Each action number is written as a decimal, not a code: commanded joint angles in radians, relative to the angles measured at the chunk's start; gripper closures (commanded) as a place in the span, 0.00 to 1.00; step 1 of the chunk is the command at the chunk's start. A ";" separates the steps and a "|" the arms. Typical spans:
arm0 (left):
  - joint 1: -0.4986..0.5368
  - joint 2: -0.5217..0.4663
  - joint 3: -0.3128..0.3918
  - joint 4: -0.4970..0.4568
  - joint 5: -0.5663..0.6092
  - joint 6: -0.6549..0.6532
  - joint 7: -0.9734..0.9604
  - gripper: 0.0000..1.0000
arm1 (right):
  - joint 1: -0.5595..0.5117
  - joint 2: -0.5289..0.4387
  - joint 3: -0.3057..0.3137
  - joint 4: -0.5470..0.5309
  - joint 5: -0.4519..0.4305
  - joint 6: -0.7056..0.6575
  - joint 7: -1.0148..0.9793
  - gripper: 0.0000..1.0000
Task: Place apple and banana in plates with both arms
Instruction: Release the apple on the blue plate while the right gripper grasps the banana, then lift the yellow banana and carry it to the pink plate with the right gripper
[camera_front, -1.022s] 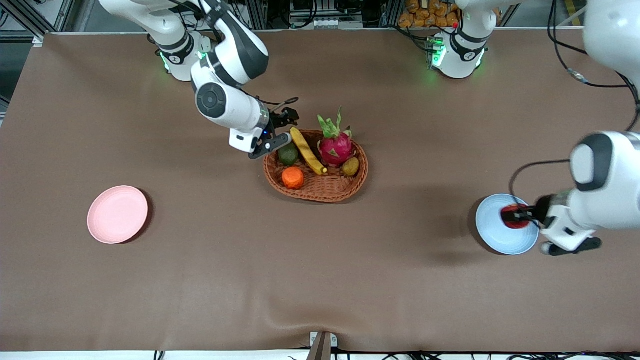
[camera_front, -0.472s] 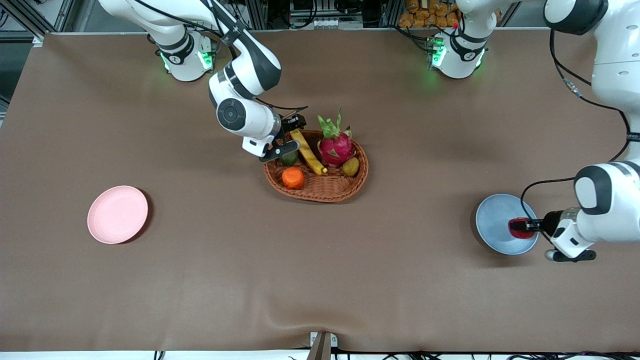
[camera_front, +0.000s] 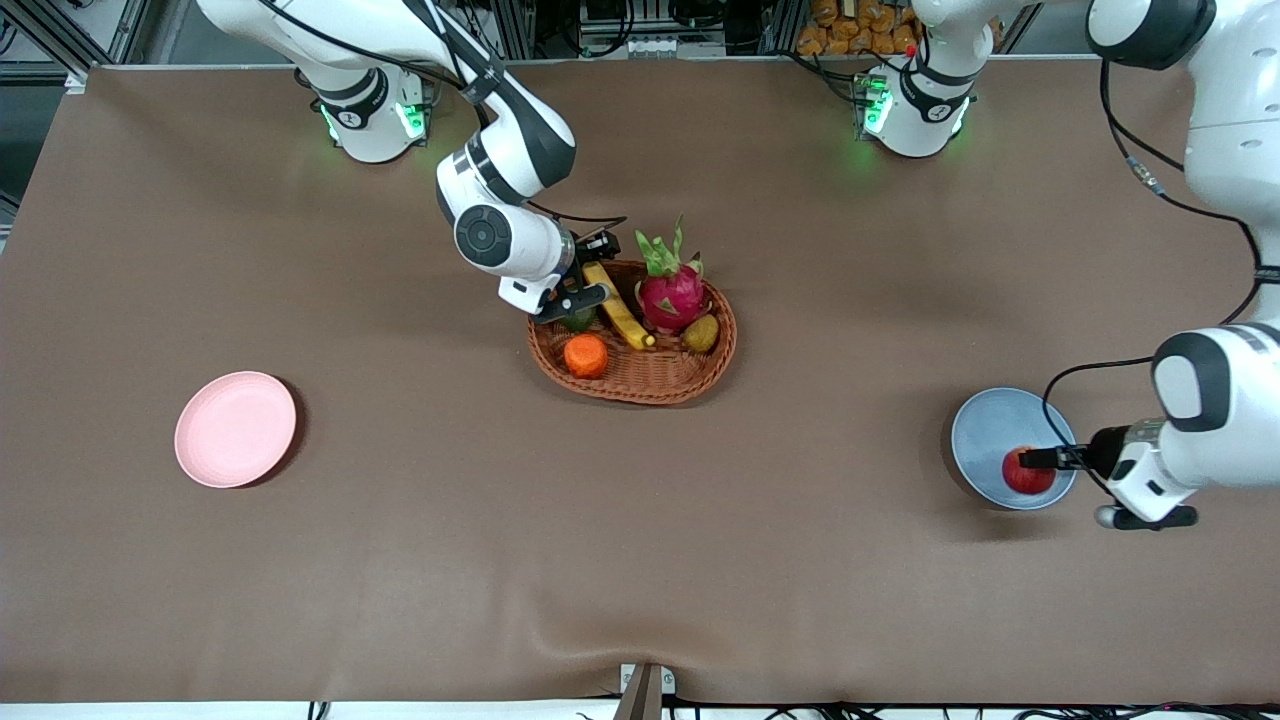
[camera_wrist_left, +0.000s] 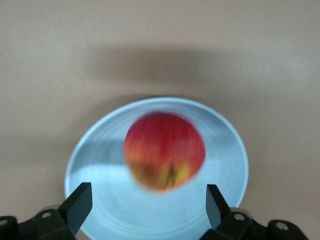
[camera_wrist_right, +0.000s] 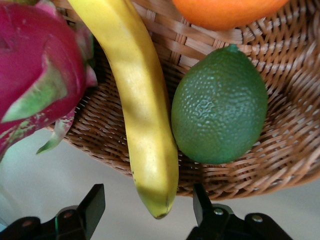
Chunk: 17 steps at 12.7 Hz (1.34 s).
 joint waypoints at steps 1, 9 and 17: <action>-0.005 -0.151 -0.006 -0.022 -0.009 -0.094 -0.007 0.00 | 0.013 0.008 -0.006 0.003 0.010 0.015 0.026 0.33; -0.008 -0.492 -0.020 -0.022 -0.011 -0.367 -0.036 0.00 | -0.002 -0.036 -0.006 0.010 0.010 -0.021 0.066 0.86; -0.011 -0.630 -0.098 -0.025 -0.002 -0.483 -0.340 0.00 | -0.185 -0.188 -0.010 0.131 0.008 -0.313 0.089 0.86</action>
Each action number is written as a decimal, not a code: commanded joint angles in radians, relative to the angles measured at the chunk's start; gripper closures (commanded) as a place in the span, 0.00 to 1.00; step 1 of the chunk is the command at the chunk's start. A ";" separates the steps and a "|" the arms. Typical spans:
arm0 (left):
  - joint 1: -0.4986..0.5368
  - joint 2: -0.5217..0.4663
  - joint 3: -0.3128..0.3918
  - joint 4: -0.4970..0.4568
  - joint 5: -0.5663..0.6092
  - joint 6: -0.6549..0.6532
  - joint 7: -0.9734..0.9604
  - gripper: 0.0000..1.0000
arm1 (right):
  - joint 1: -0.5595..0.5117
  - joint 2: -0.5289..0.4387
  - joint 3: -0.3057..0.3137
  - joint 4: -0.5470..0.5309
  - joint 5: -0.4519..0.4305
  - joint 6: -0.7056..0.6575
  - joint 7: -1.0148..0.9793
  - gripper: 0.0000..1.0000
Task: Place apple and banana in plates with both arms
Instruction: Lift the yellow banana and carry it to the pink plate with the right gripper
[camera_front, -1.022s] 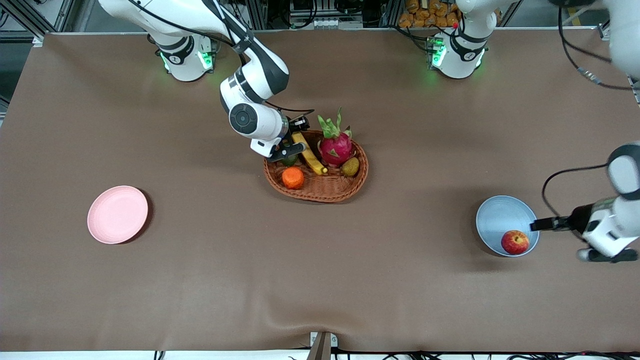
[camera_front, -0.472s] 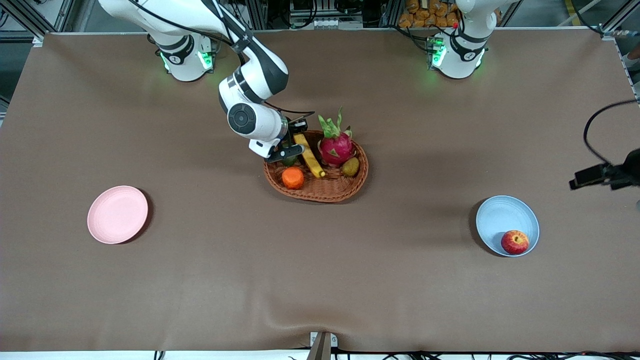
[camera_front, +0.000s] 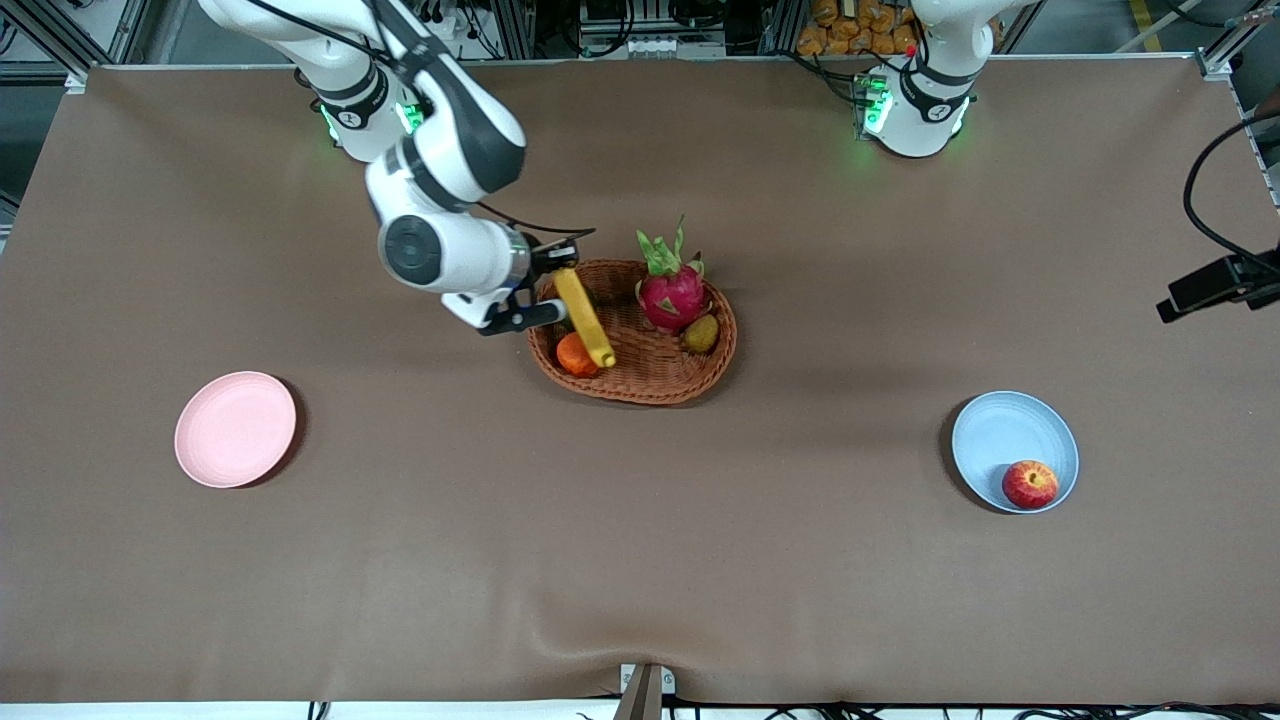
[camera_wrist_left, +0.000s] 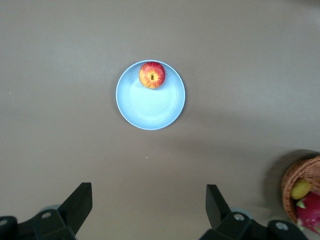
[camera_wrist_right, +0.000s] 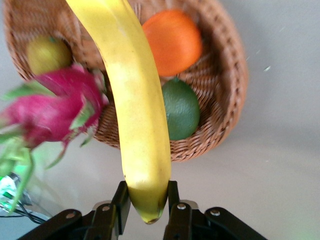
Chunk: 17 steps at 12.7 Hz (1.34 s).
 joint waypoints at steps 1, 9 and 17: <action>0.003 -0.019 -0.029 -0.021 0.009 -0.007 -0.060 0.00 | -0.063 -0.074 0.008 -0.016 0.004 -0.016 0.017 0.86; -0.006 -0.015 -0.032 0.002 0.058 -0.007 -0.026 0.00 | -0.339 -0.152 0.008 -0.007 -0.370 -0.163 -0.003 0.86; -0.009 -0.013 -0.092 0.016 0.060 -0.005 -0.028 0.00 | -0.711 -0.039 0.010 -0.002 -0.965 -0.128 -0.211 0.86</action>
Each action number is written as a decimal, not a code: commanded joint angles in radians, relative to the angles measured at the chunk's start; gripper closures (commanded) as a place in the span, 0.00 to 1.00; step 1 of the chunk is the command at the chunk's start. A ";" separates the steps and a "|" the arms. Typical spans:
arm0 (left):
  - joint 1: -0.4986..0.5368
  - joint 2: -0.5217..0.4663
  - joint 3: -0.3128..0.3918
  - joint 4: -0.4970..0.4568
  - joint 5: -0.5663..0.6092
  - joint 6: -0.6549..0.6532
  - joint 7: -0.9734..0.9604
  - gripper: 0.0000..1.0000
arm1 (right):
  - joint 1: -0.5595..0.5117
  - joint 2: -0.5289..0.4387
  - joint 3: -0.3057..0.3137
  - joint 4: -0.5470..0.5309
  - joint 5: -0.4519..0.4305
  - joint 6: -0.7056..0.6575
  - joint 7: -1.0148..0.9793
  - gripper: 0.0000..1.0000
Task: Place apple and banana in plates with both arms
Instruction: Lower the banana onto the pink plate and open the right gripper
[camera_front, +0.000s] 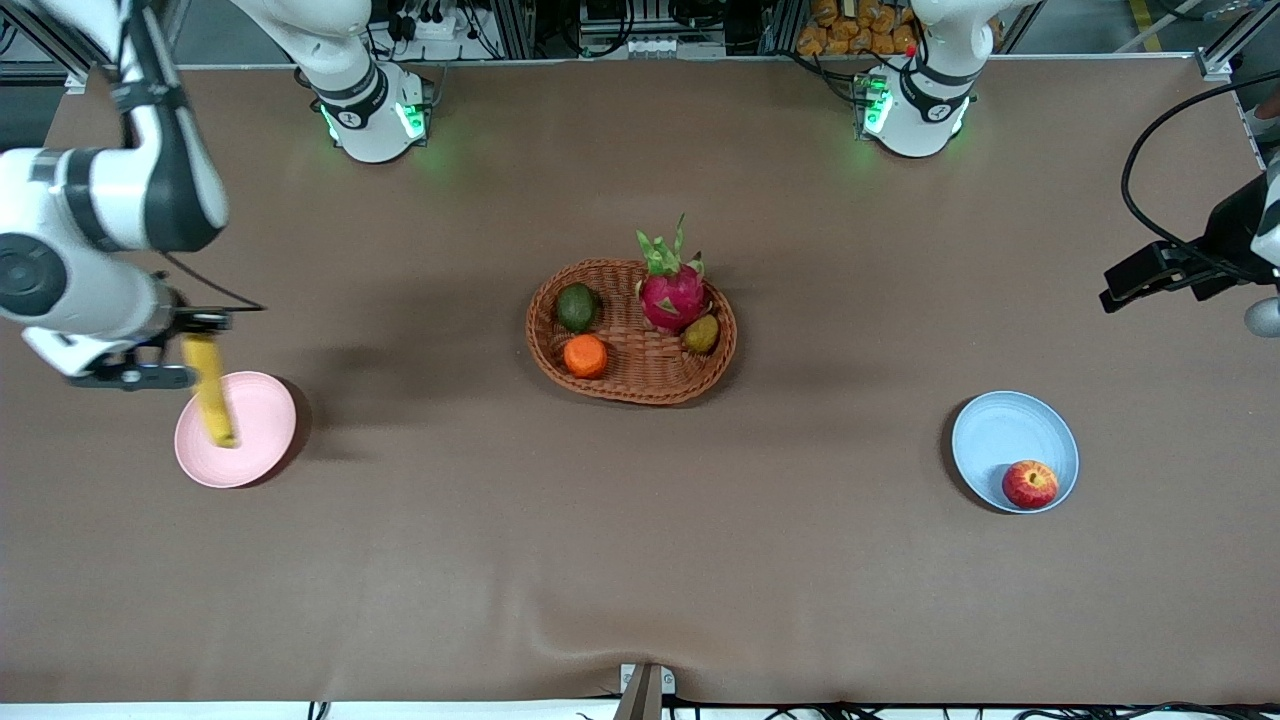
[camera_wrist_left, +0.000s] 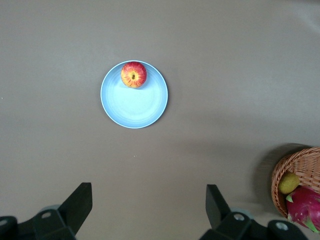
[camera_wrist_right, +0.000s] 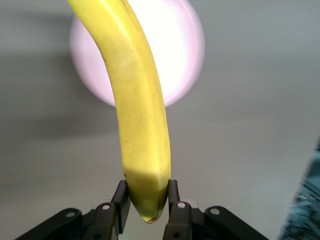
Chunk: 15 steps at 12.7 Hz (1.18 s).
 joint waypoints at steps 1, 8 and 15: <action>0.013 -0.014 -0.004 0.009 0.020 -0.005 0.014 0.00 | -0.071 0.085 0.025 0.003 -0.176 0.051 -0.015 0.86; -0.119 -0.077 0.133 -0.011 0.013 -0.038 0.025 0.00 | -0.093 0.211 0.025 -0.003 -0.368 0.234 -0.016 0.80; -0.332 -0.193 0.356 -0.127 0.013 -0.077 0.034 0.00 | -0.110 0.262 0.025 -0.003 -0.422 0.283 -0.016 0.77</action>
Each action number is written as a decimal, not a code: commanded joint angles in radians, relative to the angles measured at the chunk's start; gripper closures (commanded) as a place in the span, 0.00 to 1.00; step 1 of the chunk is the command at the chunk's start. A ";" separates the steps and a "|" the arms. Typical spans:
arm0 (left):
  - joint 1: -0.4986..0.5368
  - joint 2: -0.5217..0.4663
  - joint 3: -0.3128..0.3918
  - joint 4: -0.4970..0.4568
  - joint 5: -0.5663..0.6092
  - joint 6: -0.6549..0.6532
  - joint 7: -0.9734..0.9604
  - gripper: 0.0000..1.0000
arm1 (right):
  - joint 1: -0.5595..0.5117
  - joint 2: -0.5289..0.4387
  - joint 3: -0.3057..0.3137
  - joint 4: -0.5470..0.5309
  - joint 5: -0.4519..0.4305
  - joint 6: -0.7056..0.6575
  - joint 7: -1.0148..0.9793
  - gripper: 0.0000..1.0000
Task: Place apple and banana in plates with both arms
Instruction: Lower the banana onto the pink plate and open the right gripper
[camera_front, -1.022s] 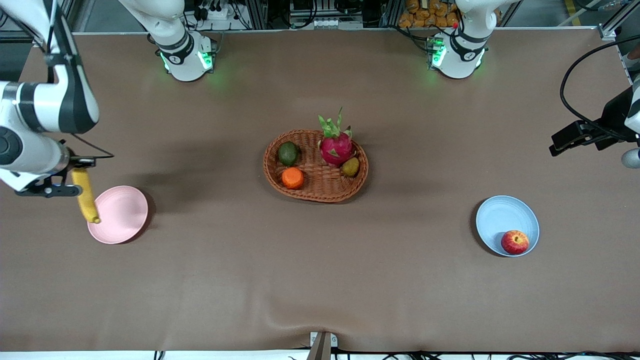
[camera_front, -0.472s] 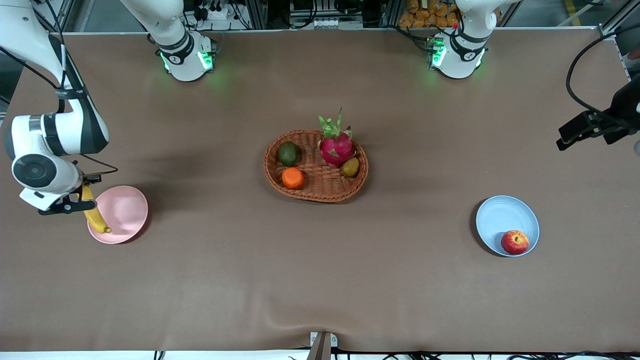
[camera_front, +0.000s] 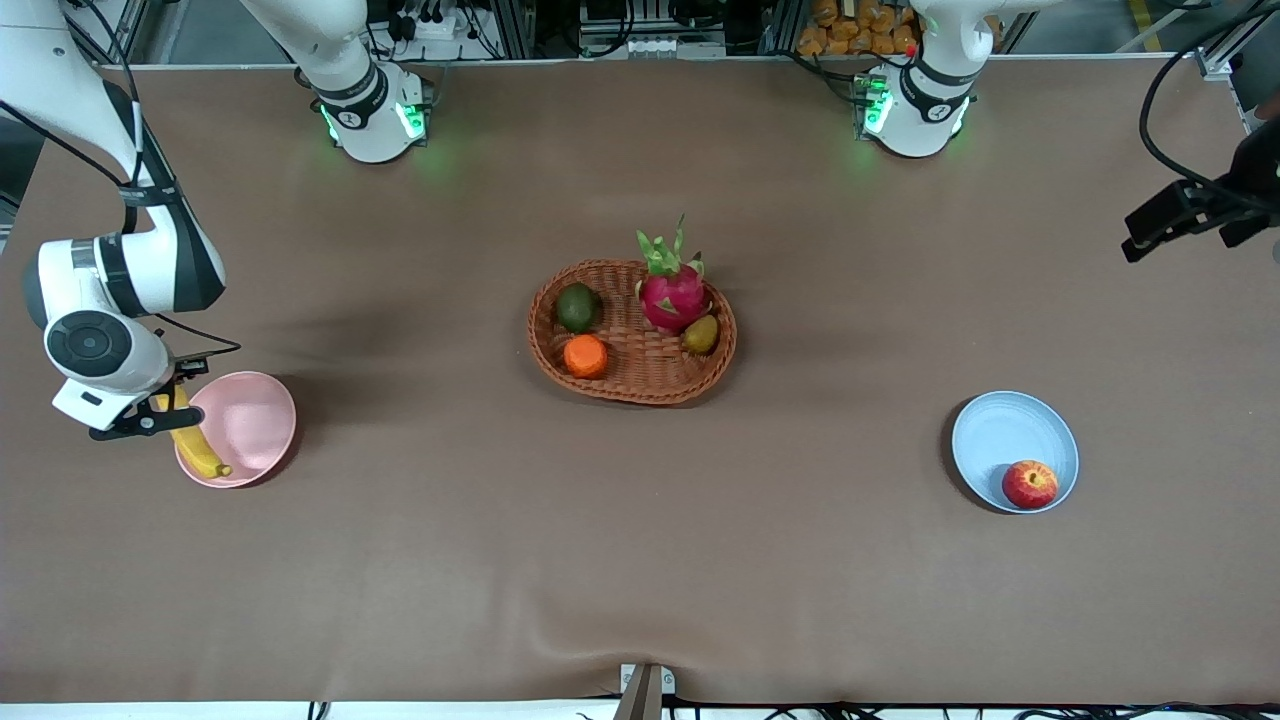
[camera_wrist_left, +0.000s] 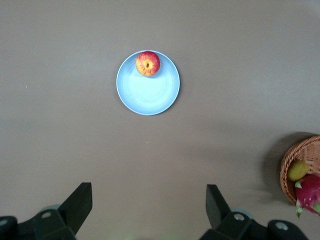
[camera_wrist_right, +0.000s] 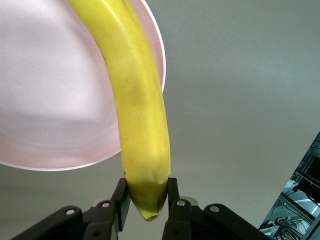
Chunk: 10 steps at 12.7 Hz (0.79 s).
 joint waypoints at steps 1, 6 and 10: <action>-0.043 -0.076 0.044 -0.081 0.010 -0.012 0.015 0.00 | -0.021 0.005 0.017 -0.001 -0.053 0.018 0.003 0.75; -0.041 -0.076 0.044 -0.095 0.003 0.024 0.012 0.00 | -0.007 0.014 0.017 -0.001 -0.094 0.013 0.003 0.00; -0.045 -0.006 0.044 -0.054 0.003 0.057 0.012 0.00 | -0.002 0.007 0.023 0.004 -0.094 -0.025 0.001 0.00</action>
